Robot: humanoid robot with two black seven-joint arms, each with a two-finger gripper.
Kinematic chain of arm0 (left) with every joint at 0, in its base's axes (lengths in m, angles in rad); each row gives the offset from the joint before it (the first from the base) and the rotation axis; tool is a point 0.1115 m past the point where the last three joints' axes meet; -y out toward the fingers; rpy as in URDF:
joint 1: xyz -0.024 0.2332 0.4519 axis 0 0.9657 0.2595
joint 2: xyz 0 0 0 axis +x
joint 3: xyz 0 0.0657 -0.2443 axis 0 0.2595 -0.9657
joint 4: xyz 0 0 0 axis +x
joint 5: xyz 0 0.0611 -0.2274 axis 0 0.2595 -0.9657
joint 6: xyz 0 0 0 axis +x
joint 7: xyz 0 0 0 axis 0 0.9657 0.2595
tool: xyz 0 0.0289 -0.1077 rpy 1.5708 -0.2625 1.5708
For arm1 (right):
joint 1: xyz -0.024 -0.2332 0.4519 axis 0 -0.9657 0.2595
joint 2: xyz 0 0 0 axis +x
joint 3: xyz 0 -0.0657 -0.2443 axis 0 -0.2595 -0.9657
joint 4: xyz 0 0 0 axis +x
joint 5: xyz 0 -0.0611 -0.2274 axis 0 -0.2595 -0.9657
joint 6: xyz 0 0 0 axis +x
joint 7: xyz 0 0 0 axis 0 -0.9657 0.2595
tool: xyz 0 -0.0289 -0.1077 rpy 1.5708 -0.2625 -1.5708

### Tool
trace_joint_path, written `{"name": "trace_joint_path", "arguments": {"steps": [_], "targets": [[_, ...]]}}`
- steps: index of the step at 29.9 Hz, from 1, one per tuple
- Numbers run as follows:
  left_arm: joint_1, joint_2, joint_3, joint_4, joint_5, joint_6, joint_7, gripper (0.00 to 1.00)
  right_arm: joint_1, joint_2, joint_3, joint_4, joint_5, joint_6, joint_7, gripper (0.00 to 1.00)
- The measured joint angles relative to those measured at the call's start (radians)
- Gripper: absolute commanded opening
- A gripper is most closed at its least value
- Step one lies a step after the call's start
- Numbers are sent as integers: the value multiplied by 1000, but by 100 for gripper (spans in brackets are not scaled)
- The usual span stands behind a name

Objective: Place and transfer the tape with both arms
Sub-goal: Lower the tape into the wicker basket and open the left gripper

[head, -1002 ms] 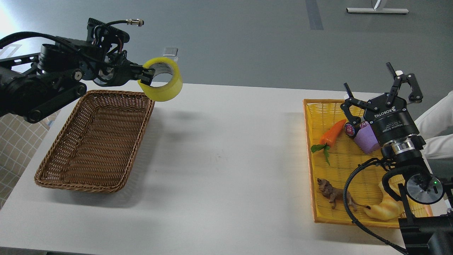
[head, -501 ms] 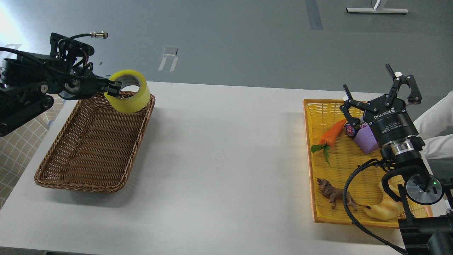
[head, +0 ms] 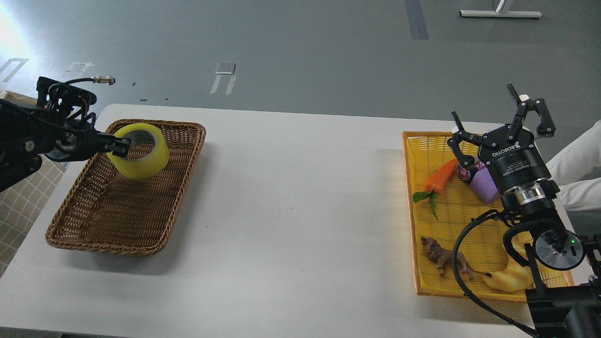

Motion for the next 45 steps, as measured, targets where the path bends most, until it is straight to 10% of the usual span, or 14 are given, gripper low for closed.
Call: {"name": "trace_joint_path", "arguments": {"steps": [38,45], "targets": [[132,-19,4,54,0,85,-5,0,-6,3,-1,-8,0,0,0,100],[141,-17,2,54,-9,88,-3,36,-6,3,0,-9,0,0,0,100]]}}
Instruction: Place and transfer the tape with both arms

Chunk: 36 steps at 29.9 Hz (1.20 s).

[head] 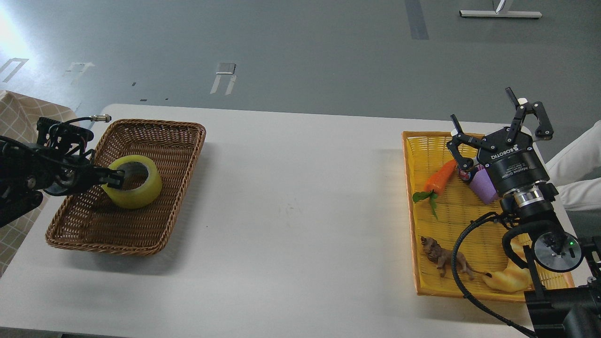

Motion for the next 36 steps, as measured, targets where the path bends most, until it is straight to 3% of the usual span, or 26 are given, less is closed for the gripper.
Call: {"name": "trace_joint_path", "arguments": {"steps": [5,11,20,25,32,36], "targets": [[1,4,-2,-1,-5,6,0,58,0,-1,1,-1,0,0,0,100],[1,10,-8,-3,-9,7,0,72,1,-1,1,-1,0,0,0,100],[-39,14,-16,-20,-126,6,-3,79,2,-1,1,-1,0,0,0,100],[-132,20,-21,-38,-252,-1,-33,79,2,-1,1,-1,0,0,0,100],[-256,21,-33,-51,-495,-8,-43,84,9,-4,2,-1,0,0,-1,100],[-280,3,-61,-60,-667,-10,-44,91,17,-7,3,0,-1,0,-2,100]]}}
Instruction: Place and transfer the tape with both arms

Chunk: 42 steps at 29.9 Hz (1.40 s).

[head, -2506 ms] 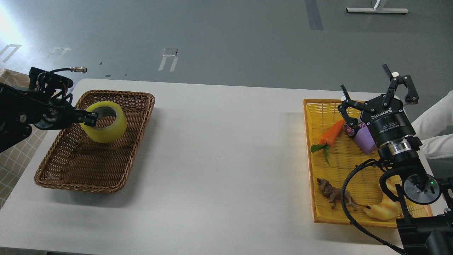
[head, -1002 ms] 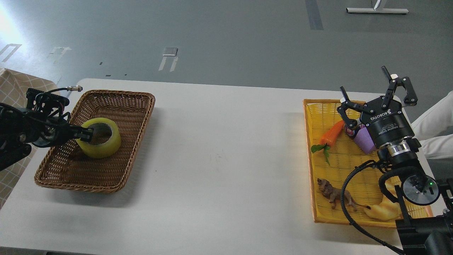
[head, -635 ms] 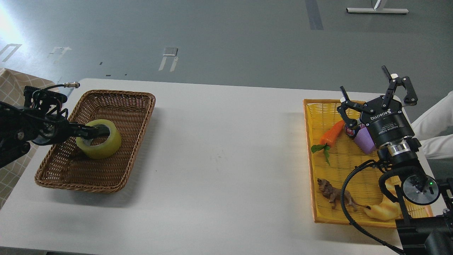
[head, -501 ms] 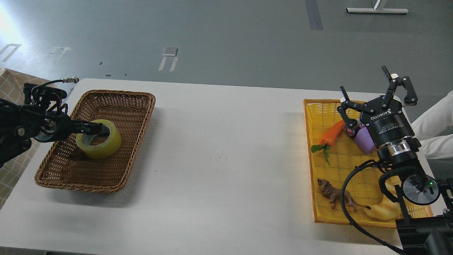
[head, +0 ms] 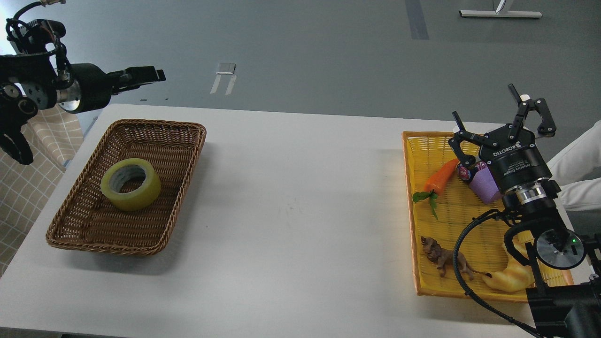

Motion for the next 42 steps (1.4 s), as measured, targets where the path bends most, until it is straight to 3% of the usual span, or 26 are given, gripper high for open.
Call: {"name": "trace_joint_path", "arguments": {"steps": [10,18,23,42], "targets": [[9,-127,-159,1,-360,-15,1,98,71,-14,-1,-11,-9,0,-3,100],[44,-240,-314,4,-523,-103,-1,98,116,-64,-3,-29,-12,0,-6,100],[96,-299,-414,-5,-619,-145,-1,98,154,-77,-4,-65,-12,0,-7,100],[387,-508,-772,-83,-636,-147,2,98,248,-76,-43,-137,-14,0,-12,100]]}}
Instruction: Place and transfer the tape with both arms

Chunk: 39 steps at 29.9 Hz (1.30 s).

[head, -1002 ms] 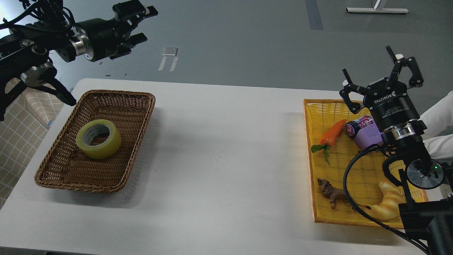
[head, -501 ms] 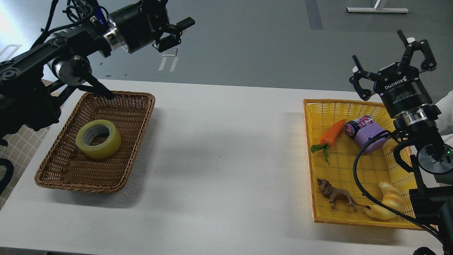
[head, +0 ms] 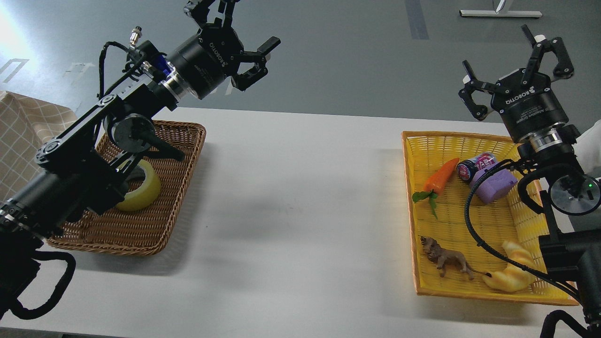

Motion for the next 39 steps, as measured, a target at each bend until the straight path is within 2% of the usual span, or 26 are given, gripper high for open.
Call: {"name": "trace_joint_path", "arguments": {"steps": [15,39], "targets": [[132,-97,-98,4,0,0,2,98,8,22,-55,-15,0,0,0,100],[141,-106,-114,38,-2,0,3,98,22,64,-64,-25,0,0,12,100]]}}
